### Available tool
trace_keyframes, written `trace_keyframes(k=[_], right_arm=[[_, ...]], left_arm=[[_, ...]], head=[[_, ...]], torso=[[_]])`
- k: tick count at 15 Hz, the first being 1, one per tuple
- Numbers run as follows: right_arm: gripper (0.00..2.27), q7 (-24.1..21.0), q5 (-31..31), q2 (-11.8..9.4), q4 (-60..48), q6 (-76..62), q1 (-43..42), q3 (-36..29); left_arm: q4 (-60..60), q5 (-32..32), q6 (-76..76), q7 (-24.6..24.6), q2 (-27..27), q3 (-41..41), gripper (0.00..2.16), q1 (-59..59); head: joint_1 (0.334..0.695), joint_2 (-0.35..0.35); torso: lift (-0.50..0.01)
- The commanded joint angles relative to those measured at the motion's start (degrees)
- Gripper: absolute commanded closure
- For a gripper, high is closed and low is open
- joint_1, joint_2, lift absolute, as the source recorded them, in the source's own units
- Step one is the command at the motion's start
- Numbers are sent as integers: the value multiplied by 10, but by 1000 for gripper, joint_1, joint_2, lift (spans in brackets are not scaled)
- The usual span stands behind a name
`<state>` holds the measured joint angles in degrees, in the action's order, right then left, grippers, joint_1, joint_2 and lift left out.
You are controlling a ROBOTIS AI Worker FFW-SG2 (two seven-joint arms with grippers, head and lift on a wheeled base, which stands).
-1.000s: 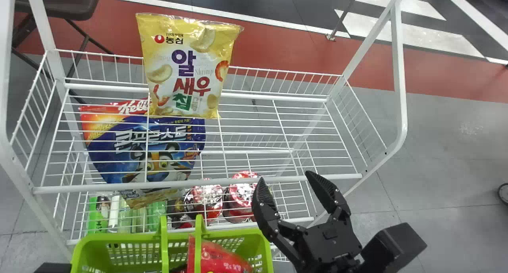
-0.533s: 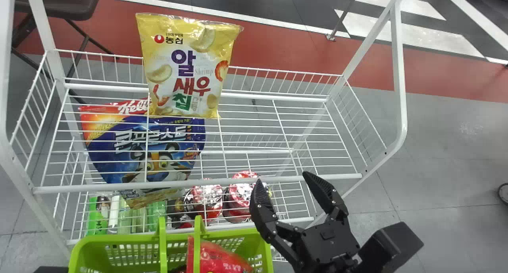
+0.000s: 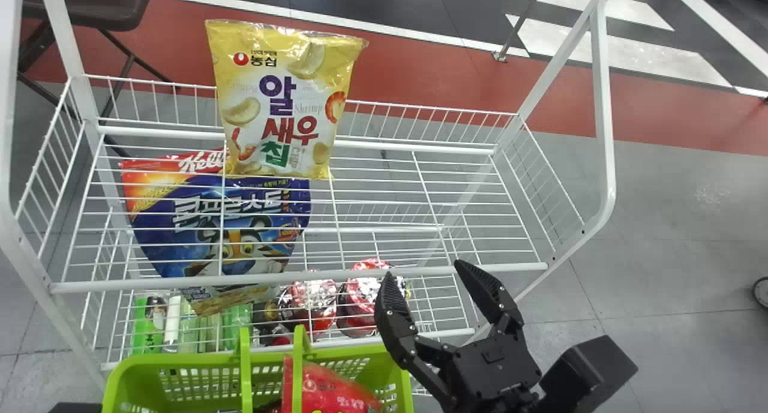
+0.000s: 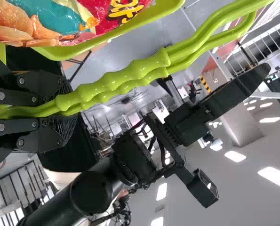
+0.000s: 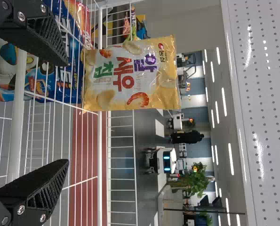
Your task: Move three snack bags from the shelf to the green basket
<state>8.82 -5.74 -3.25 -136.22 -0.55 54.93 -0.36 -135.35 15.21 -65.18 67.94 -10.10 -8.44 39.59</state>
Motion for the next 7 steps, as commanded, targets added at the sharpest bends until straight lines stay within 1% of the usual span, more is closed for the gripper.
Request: trace_keyframes(k=[1, 7], right_arm=[[83, 1, -2, 0, 1, 0, 0, -2], [83, 1, -6, 0, 3, -2, -2, -3]], left_arm=[[1, 0, 0, 0, 1, 0, 1517, -1], [2, 1, 0, 1, 1, 1, 1517, -2]], head=[[695, -350], [695, -350]], torso=[[-47], [-47]])
